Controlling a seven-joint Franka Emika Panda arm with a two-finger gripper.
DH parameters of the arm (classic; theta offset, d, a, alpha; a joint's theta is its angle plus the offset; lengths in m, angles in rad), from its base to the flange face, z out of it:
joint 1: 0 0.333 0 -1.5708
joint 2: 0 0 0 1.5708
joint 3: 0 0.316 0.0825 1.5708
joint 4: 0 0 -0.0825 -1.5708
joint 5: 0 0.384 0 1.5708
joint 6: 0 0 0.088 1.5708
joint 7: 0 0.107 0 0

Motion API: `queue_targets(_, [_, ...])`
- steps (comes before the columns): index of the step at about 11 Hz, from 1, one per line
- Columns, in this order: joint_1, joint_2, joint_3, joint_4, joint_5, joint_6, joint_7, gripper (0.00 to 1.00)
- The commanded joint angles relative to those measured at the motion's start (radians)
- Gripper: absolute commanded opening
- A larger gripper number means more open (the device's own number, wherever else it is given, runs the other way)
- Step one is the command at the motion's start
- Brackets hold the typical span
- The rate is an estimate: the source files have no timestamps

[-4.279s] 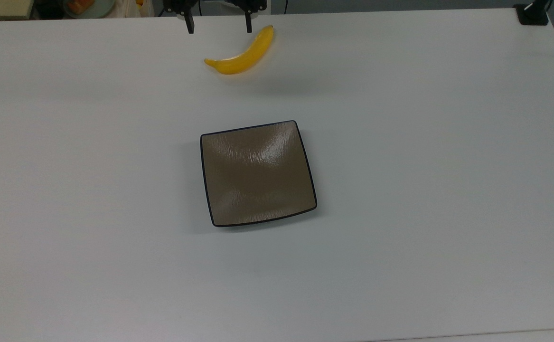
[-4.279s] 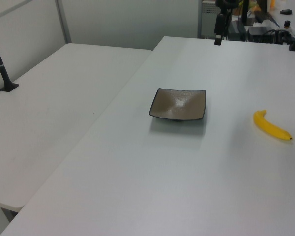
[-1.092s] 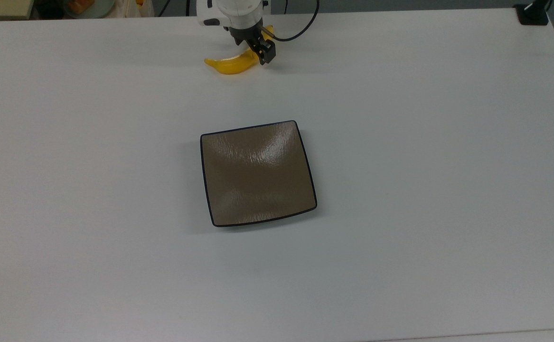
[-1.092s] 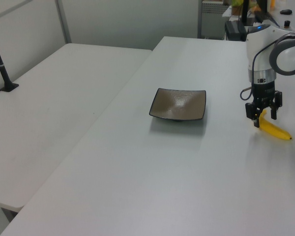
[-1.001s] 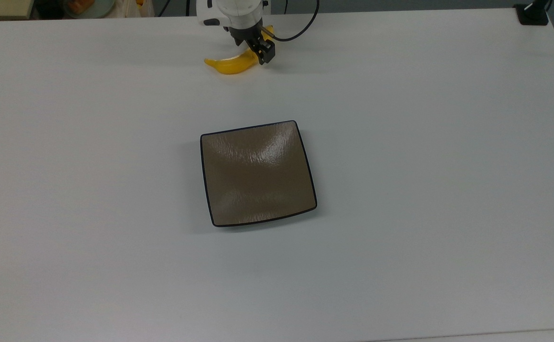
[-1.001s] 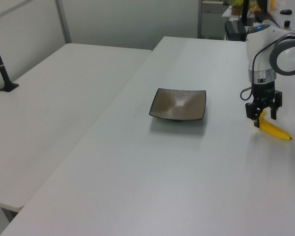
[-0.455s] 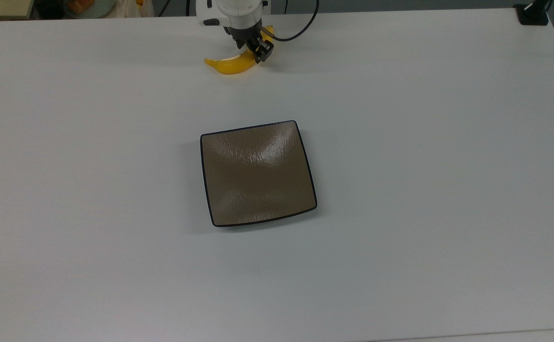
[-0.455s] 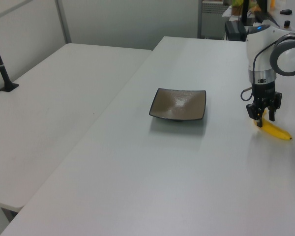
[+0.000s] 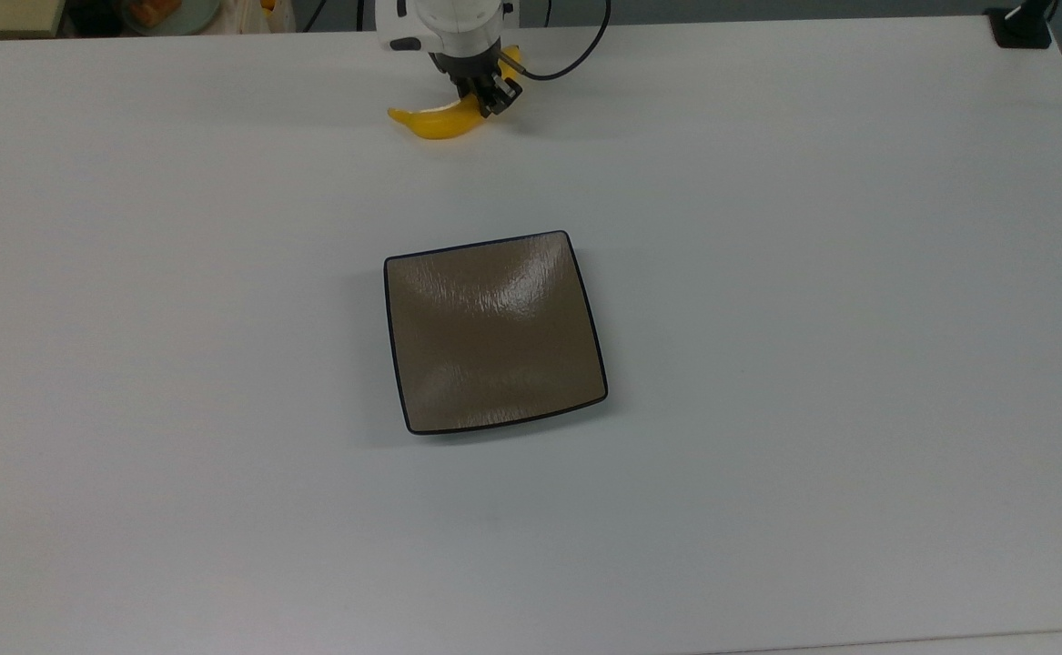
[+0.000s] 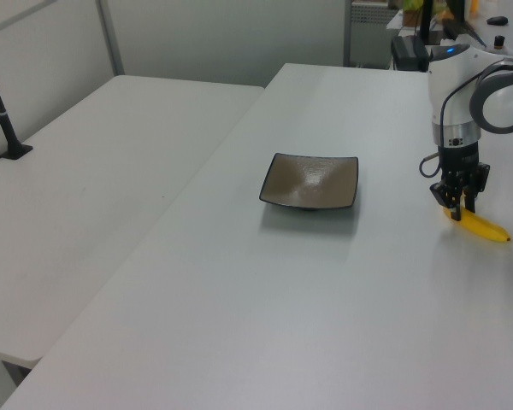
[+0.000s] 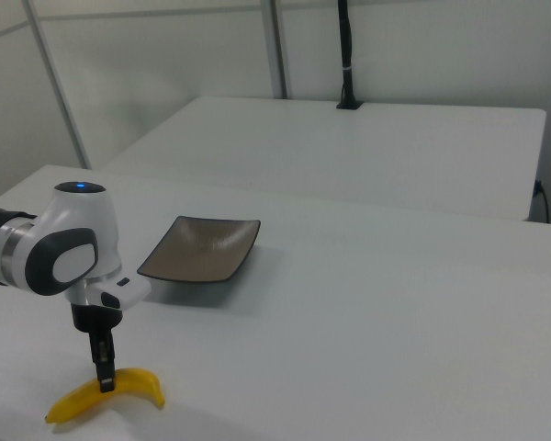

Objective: Bananas placed on a ceramic plate
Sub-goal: 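Lower the gripper onto the banana and close it around the middle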

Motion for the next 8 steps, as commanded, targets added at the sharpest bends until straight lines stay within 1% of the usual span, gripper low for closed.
queue_targets(1, [-0.016,-0.012,0.011,-0.023,-0.024,0.028,0.011,0.29])
queue_targets(8, [-0.028,-0.018,0.011,0.007,-0.027,0.018,-0.001,0.28])
